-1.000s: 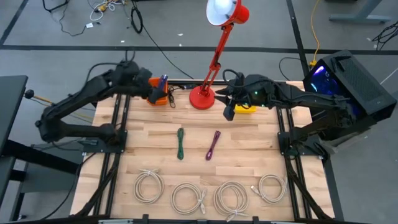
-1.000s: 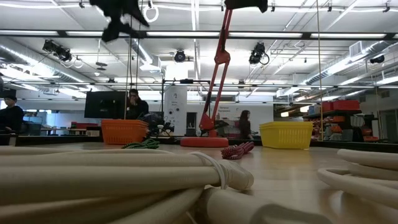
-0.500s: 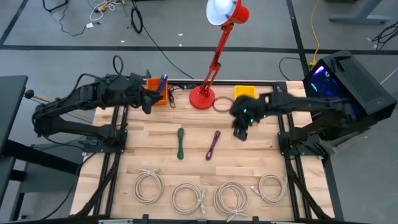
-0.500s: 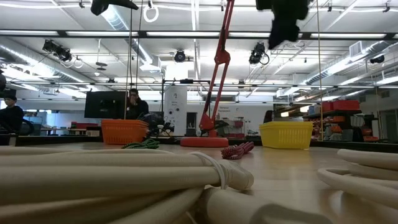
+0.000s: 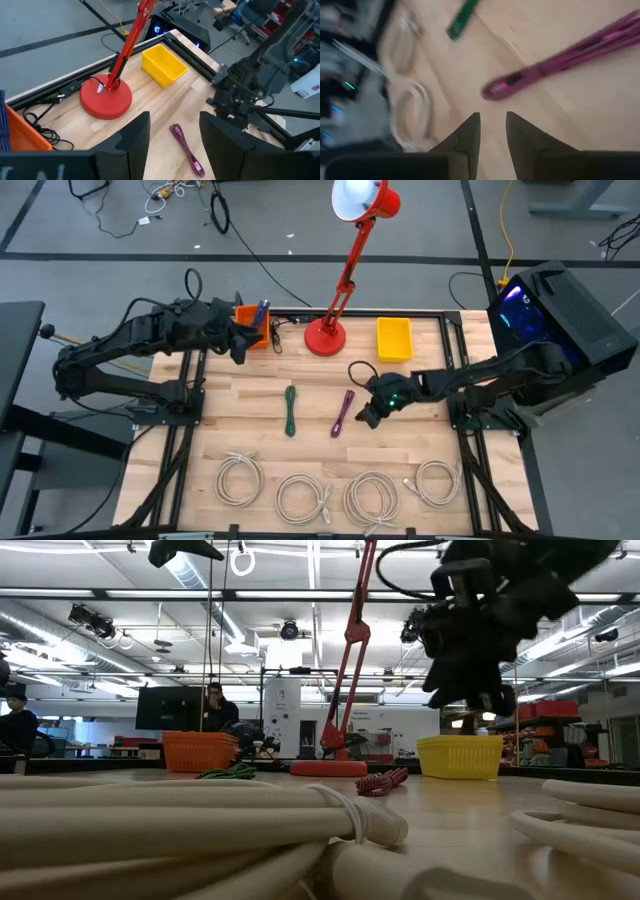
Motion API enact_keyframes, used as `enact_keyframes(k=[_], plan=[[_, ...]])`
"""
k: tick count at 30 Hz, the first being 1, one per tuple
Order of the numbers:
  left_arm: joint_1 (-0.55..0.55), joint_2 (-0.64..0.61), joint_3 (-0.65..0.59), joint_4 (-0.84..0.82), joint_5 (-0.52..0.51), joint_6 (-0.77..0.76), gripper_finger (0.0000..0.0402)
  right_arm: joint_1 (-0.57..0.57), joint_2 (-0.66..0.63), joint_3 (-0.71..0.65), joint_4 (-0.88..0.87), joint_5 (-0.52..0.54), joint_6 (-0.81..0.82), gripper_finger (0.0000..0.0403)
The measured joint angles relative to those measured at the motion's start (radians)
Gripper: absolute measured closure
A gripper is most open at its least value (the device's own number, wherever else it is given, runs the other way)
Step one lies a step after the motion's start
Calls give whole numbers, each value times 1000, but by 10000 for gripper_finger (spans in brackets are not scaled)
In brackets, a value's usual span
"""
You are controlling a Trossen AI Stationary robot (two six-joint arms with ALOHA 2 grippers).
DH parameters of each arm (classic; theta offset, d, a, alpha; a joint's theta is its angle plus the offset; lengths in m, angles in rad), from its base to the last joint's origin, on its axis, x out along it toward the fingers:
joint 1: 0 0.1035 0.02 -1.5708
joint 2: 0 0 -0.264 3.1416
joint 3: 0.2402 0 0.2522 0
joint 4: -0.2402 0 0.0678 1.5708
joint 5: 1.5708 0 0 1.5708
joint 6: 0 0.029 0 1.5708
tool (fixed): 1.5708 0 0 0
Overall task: Pick & Place USB Port
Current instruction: Put the pink and black charger cable into the orange bin
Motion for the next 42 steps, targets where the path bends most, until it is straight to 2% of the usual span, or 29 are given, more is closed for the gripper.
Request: enact_keyframes(k=[4, 7, 16, 20, 26, 32, 42], plan=[[0, 0, 0, 0, 37, 19, 225, 28, 44, -84, 341, 110, 166, 307], [0, 0, 0, -1, 72, 33, 225, 38, 107, -64, 388, 158, 204, 307], [0, 0, 0, -30, 121, 55, 225, 71, 328, 138, 171, 37, 170, 307], [0, 0, 0, -36, 138, 61, 225, 65, 359, 203, 88, 0, 118, 298], [0, 0, 0, -40, 148, 63, 225, 56, 354, 242, -52, -17, 101, 253], [0, 0, 0, -42, 147, 63, 225, 56, 354, 244, -84, 52, 189, 224], [0, 0, 0, -41, 147, 71, 225, 9, 354, 244, -178, 155, 297, 227]])
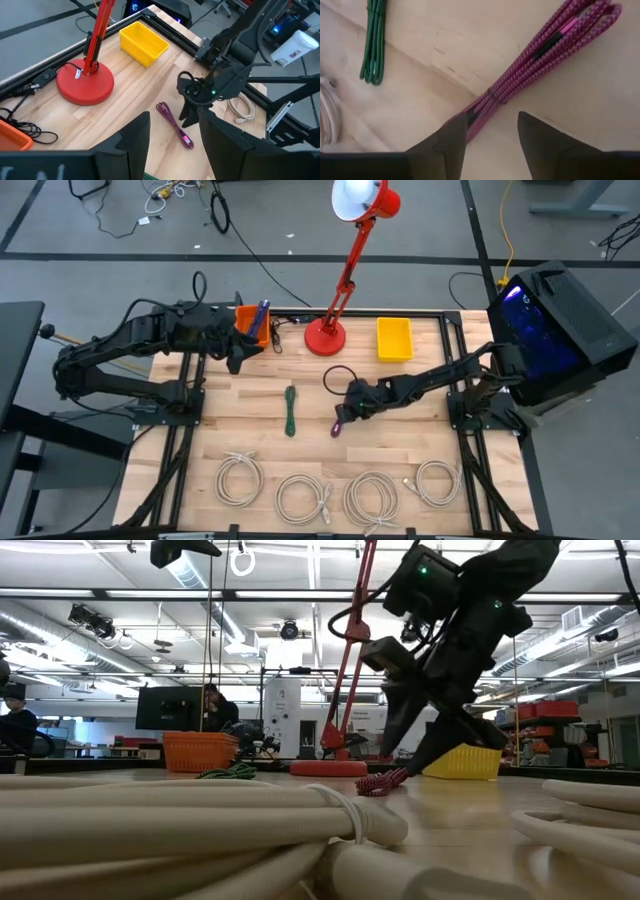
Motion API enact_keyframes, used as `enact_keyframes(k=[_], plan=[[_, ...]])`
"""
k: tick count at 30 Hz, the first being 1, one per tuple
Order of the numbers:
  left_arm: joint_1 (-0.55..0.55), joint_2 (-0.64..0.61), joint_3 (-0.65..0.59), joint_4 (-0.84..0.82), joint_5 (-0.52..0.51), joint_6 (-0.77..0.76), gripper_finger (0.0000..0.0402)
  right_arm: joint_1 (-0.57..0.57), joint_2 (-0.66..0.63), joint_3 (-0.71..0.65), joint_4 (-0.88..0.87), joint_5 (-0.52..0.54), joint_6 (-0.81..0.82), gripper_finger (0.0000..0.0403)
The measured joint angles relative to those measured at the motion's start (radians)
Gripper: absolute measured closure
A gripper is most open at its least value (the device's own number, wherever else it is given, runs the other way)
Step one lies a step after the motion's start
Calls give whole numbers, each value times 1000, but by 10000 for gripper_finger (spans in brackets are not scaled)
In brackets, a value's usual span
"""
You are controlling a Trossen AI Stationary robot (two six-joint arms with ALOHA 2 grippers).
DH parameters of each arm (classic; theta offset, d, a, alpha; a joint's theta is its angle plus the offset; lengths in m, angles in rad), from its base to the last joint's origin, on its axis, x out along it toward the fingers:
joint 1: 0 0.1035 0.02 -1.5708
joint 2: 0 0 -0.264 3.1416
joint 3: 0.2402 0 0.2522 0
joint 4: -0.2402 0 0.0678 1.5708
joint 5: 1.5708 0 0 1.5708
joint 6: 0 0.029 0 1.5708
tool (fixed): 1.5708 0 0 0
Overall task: Pick & Place USB Port
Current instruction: Put the pink and black charger cable into the orange bin
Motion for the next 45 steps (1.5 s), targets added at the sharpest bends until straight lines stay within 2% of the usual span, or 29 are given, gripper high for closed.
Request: enact_keyframes(k=[9, 16, 19, 22, 23, 33, 40, 45], plan=[[0, 0, 0, 0, 6, 17, 225, -49, 10, 0, -2, 58, 47, 227], [0, 0, 0, 1, 7, 32, 225, -63, 89, 2, 44, 62, 70, 231], [0, 0, 0, 1, 7, 32, 225, -75, 97, 5, 22, 41, 64, 268], [0, 0, 0, 1, 7, 32, 225, -82, 99, 3, 6, 22, -8, 362], [0, 0, 0, 1, 7, 32, 225, -84, 100, 4, 14, 20, -36, 379], [0, 0, 0, 1, 7, 32, 225, -94, 70, 31, -16, 17, -114, 399], [0, 0, 0, 3, -2, 9, 225, -102, -47, 197, -247, 121, -276, 401], [0, 0, 0, 21, -2, 7, 225, -101, -167, 381, -349, 219, -452, 402]])
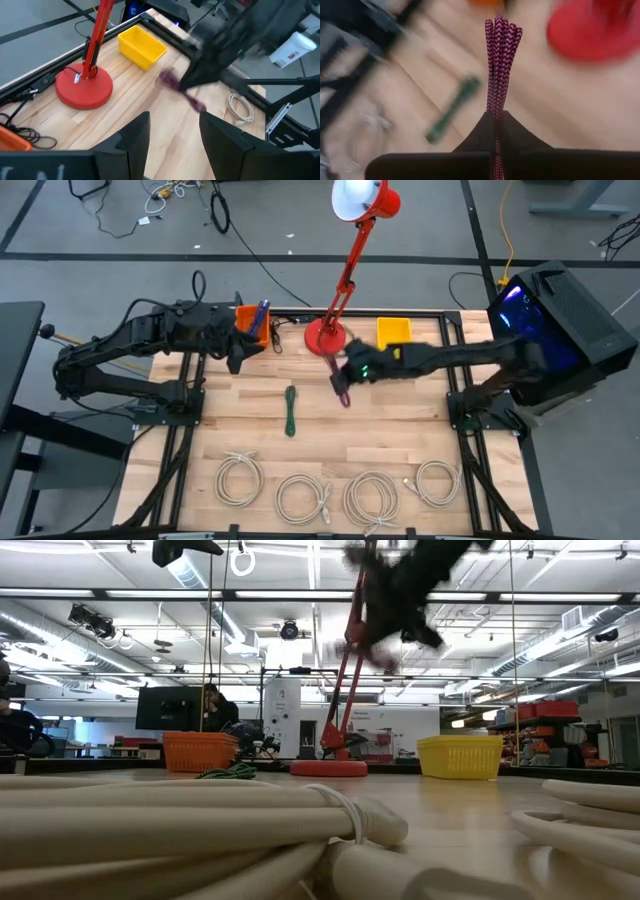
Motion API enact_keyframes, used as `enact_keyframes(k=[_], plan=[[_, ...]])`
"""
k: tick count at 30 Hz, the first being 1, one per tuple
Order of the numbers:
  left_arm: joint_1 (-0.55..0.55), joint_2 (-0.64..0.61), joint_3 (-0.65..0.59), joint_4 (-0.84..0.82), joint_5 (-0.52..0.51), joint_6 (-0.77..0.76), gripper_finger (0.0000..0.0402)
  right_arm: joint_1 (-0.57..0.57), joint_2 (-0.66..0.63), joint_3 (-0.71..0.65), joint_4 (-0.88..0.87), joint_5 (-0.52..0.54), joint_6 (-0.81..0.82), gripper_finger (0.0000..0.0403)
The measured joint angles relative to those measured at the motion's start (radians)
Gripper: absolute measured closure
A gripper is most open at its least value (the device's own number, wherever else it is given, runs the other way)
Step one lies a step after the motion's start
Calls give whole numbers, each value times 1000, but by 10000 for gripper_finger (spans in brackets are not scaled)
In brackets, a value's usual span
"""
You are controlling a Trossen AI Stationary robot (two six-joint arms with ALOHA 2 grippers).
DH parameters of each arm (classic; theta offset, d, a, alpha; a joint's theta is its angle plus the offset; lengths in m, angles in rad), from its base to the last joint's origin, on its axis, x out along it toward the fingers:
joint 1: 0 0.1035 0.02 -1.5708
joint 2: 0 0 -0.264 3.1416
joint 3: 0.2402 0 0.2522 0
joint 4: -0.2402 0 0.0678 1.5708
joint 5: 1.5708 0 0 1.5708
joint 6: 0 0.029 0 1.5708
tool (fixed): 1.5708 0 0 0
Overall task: Pick & Place USB Port
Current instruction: Put the pink and black charger cable into the orange bin
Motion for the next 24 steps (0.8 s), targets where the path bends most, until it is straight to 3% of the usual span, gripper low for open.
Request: enact_keyframes(k=[9, 17, 24], plan=[[-21, 34, -1, 225, 74, 30, 225, 36, -152, 269, -51, 154, -380, 403], [-75, 178, 0, 624, 104, 79, 225, 88, -163, 318, -17, 101, -497, 403], [-77, 308, -1, 773, 106, 52, 225, 114, -169, 318, 33, 62, -552, 403]])
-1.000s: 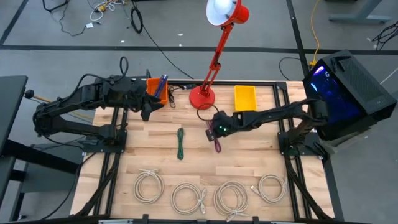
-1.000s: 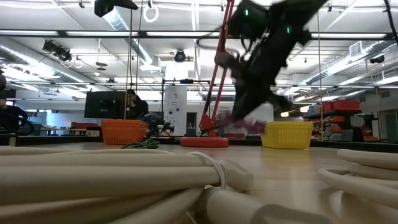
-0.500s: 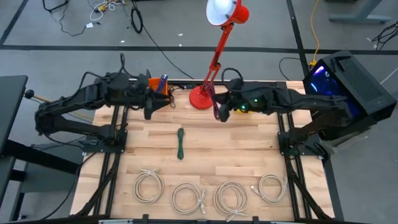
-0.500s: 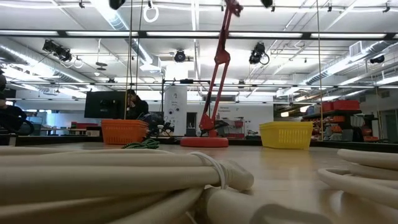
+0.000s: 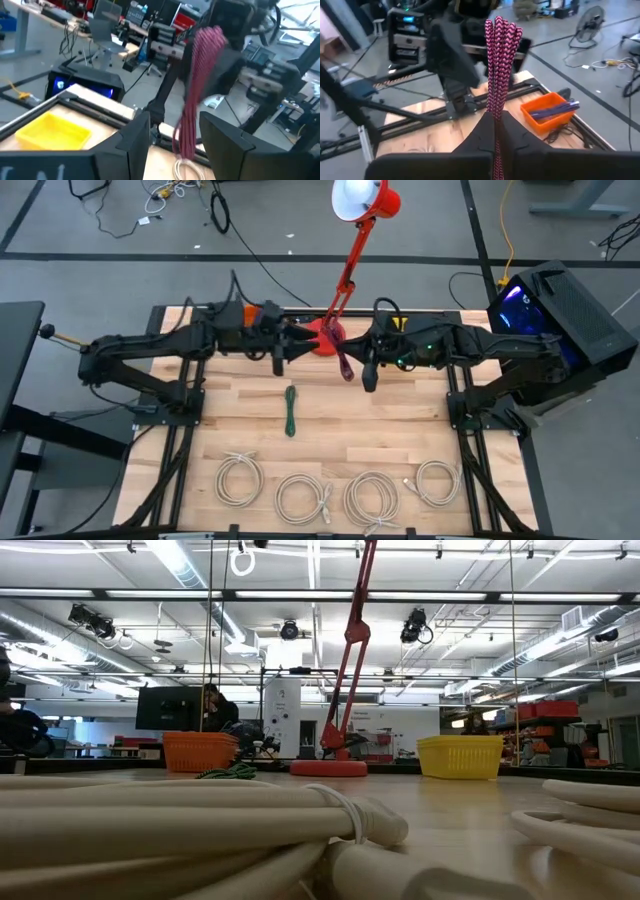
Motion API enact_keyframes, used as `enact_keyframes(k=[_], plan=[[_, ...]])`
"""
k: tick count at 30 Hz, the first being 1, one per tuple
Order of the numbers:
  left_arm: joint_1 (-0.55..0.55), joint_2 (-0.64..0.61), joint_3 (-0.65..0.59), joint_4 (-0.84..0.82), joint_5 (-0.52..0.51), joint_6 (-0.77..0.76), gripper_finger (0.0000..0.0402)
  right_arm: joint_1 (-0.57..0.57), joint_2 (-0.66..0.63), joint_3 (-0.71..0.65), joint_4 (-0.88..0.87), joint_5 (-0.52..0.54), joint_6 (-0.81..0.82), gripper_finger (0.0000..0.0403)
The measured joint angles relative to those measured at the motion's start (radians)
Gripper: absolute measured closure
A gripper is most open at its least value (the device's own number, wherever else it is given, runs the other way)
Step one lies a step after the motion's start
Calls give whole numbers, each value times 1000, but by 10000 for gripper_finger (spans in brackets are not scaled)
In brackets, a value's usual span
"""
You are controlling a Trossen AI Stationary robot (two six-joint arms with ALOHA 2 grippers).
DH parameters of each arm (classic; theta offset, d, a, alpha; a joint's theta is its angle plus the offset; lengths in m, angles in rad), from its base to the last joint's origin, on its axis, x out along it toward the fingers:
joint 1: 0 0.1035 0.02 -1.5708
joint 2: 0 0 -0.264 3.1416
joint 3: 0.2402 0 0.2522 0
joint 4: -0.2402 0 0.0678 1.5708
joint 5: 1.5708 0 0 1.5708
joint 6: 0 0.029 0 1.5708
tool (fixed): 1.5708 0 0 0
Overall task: Pick & Place USB Port
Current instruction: Put the pink and black charger cable into the orange bin
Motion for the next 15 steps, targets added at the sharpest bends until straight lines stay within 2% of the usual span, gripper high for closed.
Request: enact_keyframes(k=[7, 15], plan=[[-4, 68, 0, 185, 29, 1, 225, 0, 1, 0, -6, -52, -4, 403], [-7, 74, 1, 235, 78, 2, 225, -4, 1, 0, -49, -30, -8, 403]])
